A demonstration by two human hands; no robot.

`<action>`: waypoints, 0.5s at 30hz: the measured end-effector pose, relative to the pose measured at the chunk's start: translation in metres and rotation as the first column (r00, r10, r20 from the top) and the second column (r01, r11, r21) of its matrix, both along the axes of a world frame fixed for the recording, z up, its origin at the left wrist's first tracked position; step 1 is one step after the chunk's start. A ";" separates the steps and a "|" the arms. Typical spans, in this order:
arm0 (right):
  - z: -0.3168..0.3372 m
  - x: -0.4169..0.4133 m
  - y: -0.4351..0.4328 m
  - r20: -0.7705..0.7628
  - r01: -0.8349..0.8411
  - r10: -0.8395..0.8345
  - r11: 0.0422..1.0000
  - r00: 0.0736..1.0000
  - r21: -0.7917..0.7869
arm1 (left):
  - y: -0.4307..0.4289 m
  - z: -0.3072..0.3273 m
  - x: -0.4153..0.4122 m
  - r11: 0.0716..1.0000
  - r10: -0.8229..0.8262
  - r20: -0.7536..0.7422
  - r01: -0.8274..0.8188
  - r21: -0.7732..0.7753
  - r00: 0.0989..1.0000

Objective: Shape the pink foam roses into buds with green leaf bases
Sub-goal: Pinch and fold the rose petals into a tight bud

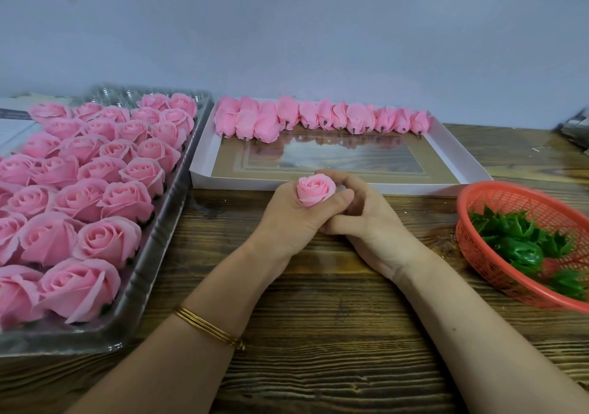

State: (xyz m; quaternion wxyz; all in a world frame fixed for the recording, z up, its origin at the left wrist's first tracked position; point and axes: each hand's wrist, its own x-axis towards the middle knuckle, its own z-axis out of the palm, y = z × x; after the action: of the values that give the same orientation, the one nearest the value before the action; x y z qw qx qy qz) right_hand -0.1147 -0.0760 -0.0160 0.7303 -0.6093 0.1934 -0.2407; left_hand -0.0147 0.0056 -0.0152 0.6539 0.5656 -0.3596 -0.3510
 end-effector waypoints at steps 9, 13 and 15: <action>0.010 0.000 -0.002 0.006 0.059 -0.061 0.982 0.998 0.180 | 0.001 -0.001 -0.001 0.976 0.210 0.339 -0.215 -0.022 0.917; 0.008 0.002 0.002 0.002 0.075 -0.076 0.986 0.997 0.148 | 0.000 -0.006 -0.001 0.987 0.149 0.503 -0.159 -0.024 0.851; 0.008 0.002 0.003 0.017 0.084 -0.088 0.985 0.996 0.151 | 0.002 -0.006 -0.001 0.990 0.140 0.455 -0.141 -0.031 0.880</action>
State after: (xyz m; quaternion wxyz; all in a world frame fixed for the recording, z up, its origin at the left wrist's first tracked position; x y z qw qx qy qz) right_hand -0.1123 -0.0725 -0.0082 0.7654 -0.5407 0.2284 -0.2639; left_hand -0.0156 0.0073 -0.0212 0.5742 0.6576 -0.4605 -0.1609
